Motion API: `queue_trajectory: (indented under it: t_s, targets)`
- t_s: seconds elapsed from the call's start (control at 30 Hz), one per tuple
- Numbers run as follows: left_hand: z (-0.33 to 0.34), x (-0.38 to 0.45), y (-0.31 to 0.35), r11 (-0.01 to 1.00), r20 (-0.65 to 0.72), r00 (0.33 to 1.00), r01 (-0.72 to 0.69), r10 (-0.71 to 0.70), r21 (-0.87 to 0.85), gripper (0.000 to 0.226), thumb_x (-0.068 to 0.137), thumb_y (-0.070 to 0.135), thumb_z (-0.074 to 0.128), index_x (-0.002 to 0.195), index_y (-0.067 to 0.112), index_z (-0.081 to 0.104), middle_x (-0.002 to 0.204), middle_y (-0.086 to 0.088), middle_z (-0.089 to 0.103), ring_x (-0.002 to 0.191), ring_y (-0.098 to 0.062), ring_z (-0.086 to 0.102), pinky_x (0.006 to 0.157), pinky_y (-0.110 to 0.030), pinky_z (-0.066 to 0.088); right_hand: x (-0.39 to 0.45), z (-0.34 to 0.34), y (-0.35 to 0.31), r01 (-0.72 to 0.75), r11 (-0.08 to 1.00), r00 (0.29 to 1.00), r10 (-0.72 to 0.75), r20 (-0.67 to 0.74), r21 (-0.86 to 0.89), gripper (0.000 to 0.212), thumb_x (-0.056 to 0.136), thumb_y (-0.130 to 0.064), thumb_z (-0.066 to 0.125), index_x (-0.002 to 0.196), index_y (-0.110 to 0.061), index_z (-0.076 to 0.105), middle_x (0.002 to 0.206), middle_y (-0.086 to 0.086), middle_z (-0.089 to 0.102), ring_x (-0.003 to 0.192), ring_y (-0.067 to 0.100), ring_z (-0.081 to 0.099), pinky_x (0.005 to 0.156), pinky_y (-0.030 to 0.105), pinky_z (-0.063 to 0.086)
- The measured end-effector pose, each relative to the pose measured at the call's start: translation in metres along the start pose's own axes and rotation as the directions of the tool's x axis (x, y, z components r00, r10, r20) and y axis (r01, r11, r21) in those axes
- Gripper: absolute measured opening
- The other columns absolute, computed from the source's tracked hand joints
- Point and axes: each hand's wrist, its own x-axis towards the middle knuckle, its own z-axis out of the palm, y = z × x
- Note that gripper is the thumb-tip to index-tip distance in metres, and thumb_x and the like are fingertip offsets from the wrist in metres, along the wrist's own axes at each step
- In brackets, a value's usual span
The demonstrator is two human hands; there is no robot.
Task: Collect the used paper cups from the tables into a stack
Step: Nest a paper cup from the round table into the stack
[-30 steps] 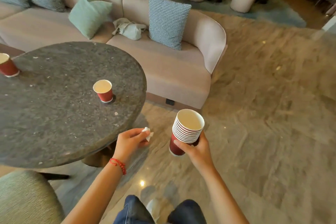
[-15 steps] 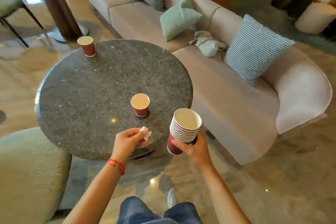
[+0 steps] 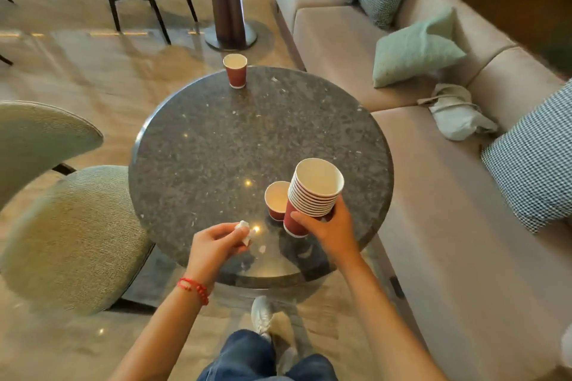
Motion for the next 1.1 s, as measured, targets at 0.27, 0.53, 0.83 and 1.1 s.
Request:
queue_trajectory:
  t_s: [0.27, 0.53, 0.83, 1.1]
  targets:
    - [-0.009, 0.049, 0.019, 0.996, 0.004, 1.000, 0.028, -0.028, -0.087, 0.014, 0.080, 0.013, 0.067, 0.072, 0.019, 0.076, 0.074, -0.004, 0.073, 0.070, -0.013, 0.070, 0.056, -0.020, 0.054, 0.064, 0.026, 0.003, 0.042, 0.999, 0.999, -0.042, -0.002, -0.033, 0.064, 0.058, -0.027, 0.087, 0.109, -0.039, 0.049, 0.110, -0.021, 0.058, 0.101, -0.011, 0.057, 0.078, 0.005, 0.047]
    - [-0.007, 0.067, 0.022, 0.991, -0.069, 0.995, 0.061, -0.070, -0.116, 0.008, 0.081, 0.012, 0.066, 0.077, 0.015, 0.073, 0.070, -0.004, 0.074, 0.064, -0.012, 0.070, 0.052, -0.016, 0.052, 0.076, 0.041, 0.028, 0.008, 0.987, 0.998, 0.001, 0.057, -0.160, 0.075, 0.050, -0.048, 0.084, 0.107, -0.067, 0.039, 0.109, -0.030, 0.055, 0.103, -0.018, 0.050, 0.078, 0.001, 0.042]
    - [0.000, 0.061, 0.017, 0.975, -0.144, 0.980, 0.105, -0.135, -0.198, 0.009, 0.083, 0.007, 0.064, 0.077, 0.009, 0.071, 0.064, -0.004, 0.071, 0.058, -0.009, 0.067, 0.051, -0.016, 0.052, 0.070, 0.039, 0.061, -0.067, 0.975, 0.988, 0.094, 0.120, -0.213, 0.081, 0.047, -0.046, 0.082, 0.108, -0.070, 0.035, 0.113, -0.028, 0.053, 0.104, -0.019, 0.049, 0.076, -0.001, 0.041]
    - [0.004, 0.051, 0.017, 0.961, -0.170, 0.975, 0.099, -0.146, -0.260, 0.010, 0.084, -0.001, 0.060, 0.080, 0.005, 0.067, 0.062, 0.001, 0.072, 0.057, -0.007, 0.068, 0.050, -0.015, 0.051, 0.068, 0.039, 0.077, -0.088, 0.962, 0.983, 0.126, 0.133, -0.257, 0.090, 0.040, -0.049, 0.085, 0.108, -0.070, 0.031, 0.115, -0.026, 0.051, 0.106, -0.011, 0.050, 0.083, 0.011, 0.040]
